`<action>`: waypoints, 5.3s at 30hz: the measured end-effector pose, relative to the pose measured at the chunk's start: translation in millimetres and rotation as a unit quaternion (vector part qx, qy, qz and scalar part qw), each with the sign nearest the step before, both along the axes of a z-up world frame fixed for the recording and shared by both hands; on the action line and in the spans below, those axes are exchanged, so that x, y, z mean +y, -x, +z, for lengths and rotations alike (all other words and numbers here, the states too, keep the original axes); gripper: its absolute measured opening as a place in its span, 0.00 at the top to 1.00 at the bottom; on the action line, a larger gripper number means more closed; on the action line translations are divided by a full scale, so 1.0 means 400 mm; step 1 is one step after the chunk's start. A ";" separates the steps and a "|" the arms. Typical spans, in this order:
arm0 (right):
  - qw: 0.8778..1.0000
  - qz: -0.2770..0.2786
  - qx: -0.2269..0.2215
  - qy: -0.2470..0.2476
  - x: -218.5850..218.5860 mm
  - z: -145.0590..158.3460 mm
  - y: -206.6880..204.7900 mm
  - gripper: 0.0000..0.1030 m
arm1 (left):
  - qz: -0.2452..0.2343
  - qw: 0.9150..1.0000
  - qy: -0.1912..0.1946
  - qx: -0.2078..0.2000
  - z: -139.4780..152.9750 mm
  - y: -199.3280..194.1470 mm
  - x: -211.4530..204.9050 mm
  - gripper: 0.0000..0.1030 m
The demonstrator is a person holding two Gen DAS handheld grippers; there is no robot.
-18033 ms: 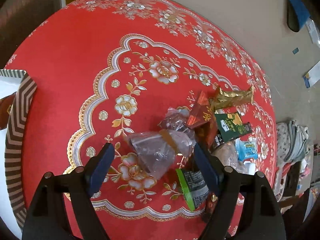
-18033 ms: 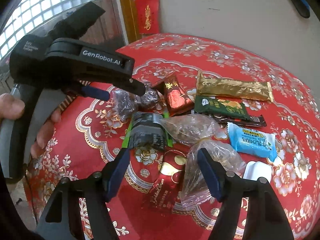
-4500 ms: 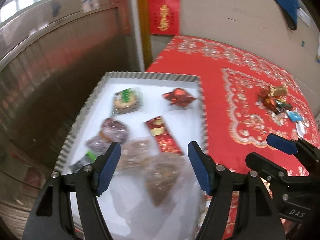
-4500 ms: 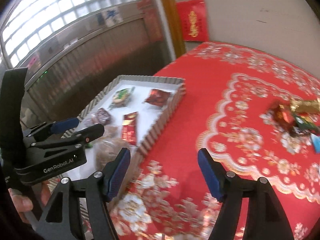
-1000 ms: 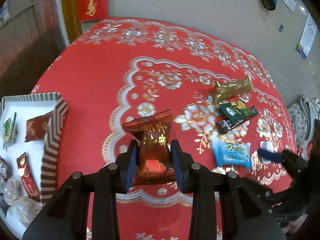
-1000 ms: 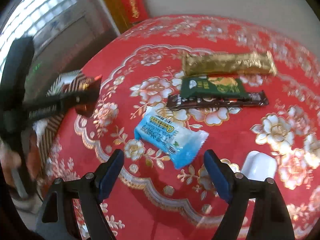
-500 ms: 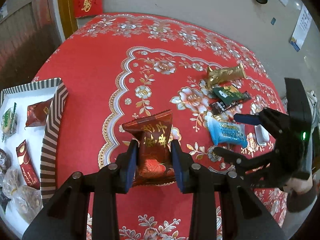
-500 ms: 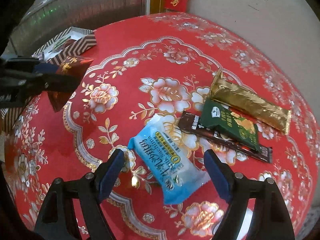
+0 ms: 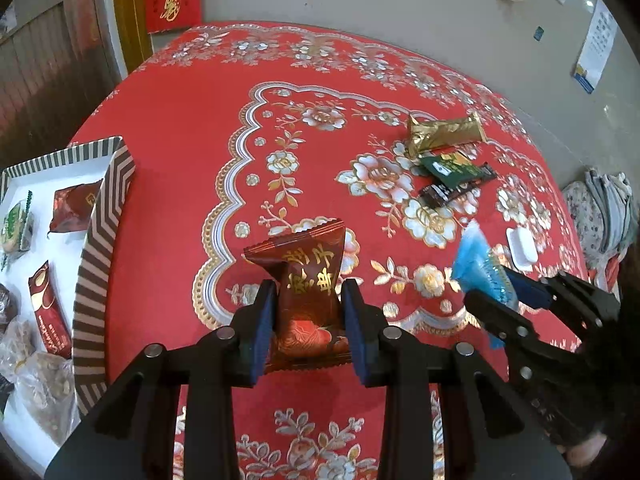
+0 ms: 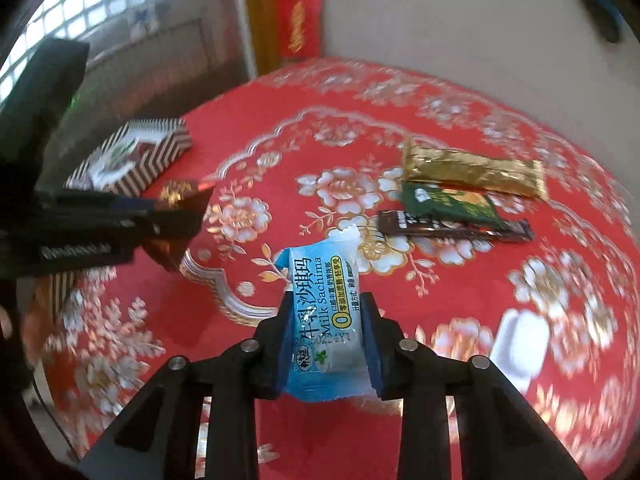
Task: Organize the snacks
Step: 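Carry the red candy packet and blue sachima packet over the white tray, then open both tools to release the two packets into the tray, then move both tools back over the remaining snacks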
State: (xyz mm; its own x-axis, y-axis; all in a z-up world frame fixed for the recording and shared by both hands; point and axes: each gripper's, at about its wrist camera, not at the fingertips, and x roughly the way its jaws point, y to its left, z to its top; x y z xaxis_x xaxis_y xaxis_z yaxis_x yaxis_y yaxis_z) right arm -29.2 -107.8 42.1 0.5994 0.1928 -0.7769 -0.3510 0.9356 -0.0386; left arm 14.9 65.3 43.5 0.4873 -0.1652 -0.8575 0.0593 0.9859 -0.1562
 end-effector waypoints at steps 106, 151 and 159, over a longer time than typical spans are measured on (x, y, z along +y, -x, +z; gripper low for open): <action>0.993 0.106 0.018 -0.050 0.739 -0.029 -0.062 0.46 | 0.248 0.966 -0.012 -0.080 0.036 0.236 0.665 0.29; 0.974 -0.207 -0.037 -0.083 -0.279 0.068 0.072 0.33 | -0.122 0.990 -0.038 -0.053 0.087 -0.261 -0.300 0.29; 0.970 -0.224 -0.027 -0.087 -0.344 0.047 0.065 0.32 | -0.174 0.982 -0.072 -0.033 0.021 -0.423 -0.421 0.29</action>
State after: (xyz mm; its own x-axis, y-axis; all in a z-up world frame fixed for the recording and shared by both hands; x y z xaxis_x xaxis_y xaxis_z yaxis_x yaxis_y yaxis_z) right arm -55.1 -245.4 60.9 0.6917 0.0297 -0.7216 0.0901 0.9878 0.1271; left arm 184.1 -103.1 52.0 0.4779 -0.2117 -0.8525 0.4018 0.9157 -0.0022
